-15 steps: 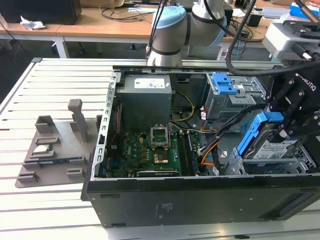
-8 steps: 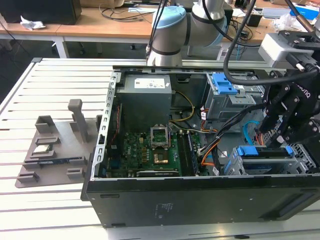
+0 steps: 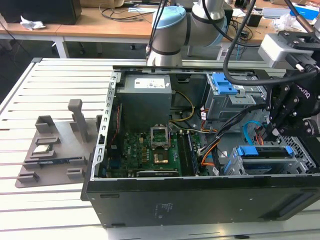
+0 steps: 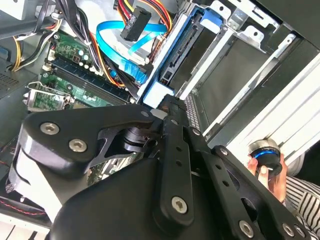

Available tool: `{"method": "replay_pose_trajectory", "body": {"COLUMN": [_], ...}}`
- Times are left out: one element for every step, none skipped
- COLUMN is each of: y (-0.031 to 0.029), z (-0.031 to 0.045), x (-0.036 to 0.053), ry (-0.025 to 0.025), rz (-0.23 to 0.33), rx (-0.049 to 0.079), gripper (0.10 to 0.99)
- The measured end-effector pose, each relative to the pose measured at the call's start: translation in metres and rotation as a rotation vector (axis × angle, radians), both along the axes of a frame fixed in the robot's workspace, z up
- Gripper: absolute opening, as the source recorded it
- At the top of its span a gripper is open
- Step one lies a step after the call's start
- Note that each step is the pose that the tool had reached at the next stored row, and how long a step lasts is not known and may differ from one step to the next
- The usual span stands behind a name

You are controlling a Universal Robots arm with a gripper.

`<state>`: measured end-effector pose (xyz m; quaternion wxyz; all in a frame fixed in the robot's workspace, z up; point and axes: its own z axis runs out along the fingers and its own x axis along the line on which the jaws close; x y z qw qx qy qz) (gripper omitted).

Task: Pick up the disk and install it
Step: 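Insert the disk into the insertion slot, then insert the first disk wire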

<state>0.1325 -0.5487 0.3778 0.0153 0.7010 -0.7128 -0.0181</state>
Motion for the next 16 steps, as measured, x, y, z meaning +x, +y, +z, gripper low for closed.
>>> {"method": "replay_pose_trajectory", "body": {"y": [0.0,0.0,0.0,0.0,0.0,0.0,0.0,0.0005,0.0014,0.0029,0.0039,0.0048,0.006,0.0072,0.0091,0.0101], "z": [-0.0001,-0.0002,-0.0003,-0.0004,-0.0007,-0.0008,-0.0009,-0.0009,-0.0008,-0.0009,-0.0009,-0.0009,-0.0009,-0.0009,-0.0009,-0.0009], "x": [0.0,0.0,0.0,0.0,0.0,0.0,0.0009,0.0039,0.0068,0.0094,0.0111,0.0125,0.0143,0.0161,0.0197,0.0216], "ry": [0.0,0.0,0.0,0.0,0.0,0.0,0.0,0.0,0.0001,0.0001,0.0001,0.0001,0.0001,0.0001,0.0001,0.0001], "rz": [0.0,0.0,0.0,0.0,0.0,0.0,0.0,0.0,0.0,0.0,0.0,0.0,0.0,0.0,0.0,0.0], "rx": [0.0,0.0,0.0,0.0,0.0,0.0,0.0,0.0,0.0,0.0,0.0,0.0,0.0,0.0,0.0,0.0], "gripper": [0.106,0.106,0.106,0.106,0.106,0.106,0.106,0.106,0.106,0.106,0.106,0.106,0.106,0.106,0.106,0.106]}}
